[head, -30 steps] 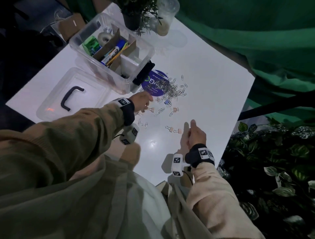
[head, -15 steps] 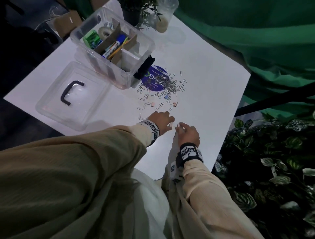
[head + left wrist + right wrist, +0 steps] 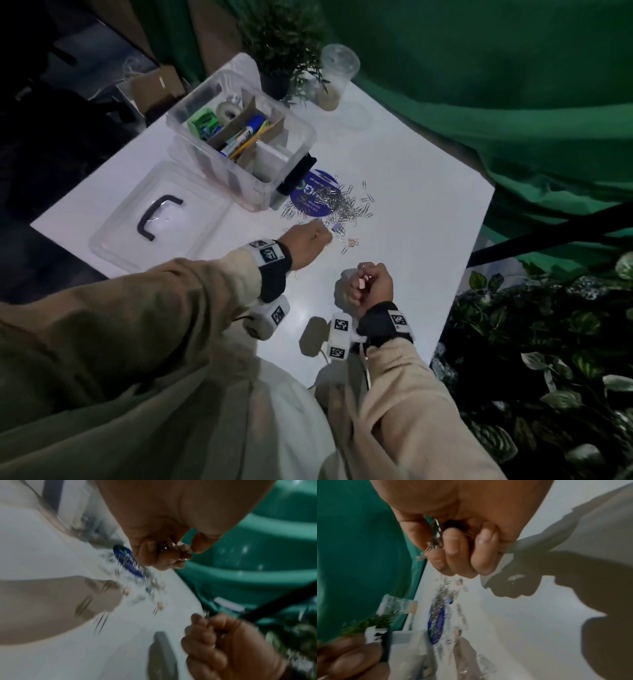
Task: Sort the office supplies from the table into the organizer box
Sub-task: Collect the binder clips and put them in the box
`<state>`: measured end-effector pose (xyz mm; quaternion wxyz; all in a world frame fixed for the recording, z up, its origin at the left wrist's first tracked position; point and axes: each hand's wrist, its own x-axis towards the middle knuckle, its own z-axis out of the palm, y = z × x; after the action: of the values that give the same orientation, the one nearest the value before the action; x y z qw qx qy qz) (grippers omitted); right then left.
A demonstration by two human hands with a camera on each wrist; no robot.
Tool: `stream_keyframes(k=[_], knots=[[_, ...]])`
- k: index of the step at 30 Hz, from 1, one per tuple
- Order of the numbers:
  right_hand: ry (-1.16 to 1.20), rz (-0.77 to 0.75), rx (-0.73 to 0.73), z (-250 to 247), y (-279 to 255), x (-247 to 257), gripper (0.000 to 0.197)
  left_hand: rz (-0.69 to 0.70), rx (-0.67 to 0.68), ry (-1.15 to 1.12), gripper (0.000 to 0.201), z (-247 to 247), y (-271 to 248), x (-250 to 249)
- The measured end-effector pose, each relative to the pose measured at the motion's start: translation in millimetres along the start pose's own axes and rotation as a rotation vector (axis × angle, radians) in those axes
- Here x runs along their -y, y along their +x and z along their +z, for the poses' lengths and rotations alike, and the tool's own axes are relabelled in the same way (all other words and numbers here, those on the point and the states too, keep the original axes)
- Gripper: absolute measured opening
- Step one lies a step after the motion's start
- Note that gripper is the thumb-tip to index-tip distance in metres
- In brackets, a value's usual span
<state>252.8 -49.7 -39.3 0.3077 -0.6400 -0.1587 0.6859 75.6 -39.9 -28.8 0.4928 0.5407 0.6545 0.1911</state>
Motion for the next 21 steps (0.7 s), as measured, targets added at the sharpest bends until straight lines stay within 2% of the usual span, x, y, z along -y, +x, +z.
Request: stream_keyframes(k=[3,5,7,10,13,16,21], knots=[[0.030,-0.045,0.059,35.5,2.5,17.8,0.014,0.040,-0.163,-0.066,0.024,-64.7,5.1,-14.5],[0.044,-0.081,0.108,63.3,3.6,30.5,0.021,0.085,-0.313,0.024,0.022,-106.6,15.4,-22.8],[-0.004,-0.073,0.130,92.6,2.0,43.6,0.029,0.107,-0.351,0.163,0.017,-138.2,30.8,-20.8],[-0.040,-0.010,0.121,134.0,-2.7,62.7,0.024,0.060,-0.239,0.346,0.019,-156.8,47.2,-7.8],[0.154,0.051,0.102,166.4,-4.8,77.6,0.025,0.127,-0.185,0.393,0.021,-159.6,51.5,-3.5],[0.321,0.085,0.152,189.7,-4.9,90.8,0.021,0.167,-0.105,0.484,0.023,-165.9,51.2,-0.9],[0.286,0.106,0.112,220.5,-2.1,102.9,0.035,0.157,0.057,0.603,0.040,-185.4,42.4,2.4]])
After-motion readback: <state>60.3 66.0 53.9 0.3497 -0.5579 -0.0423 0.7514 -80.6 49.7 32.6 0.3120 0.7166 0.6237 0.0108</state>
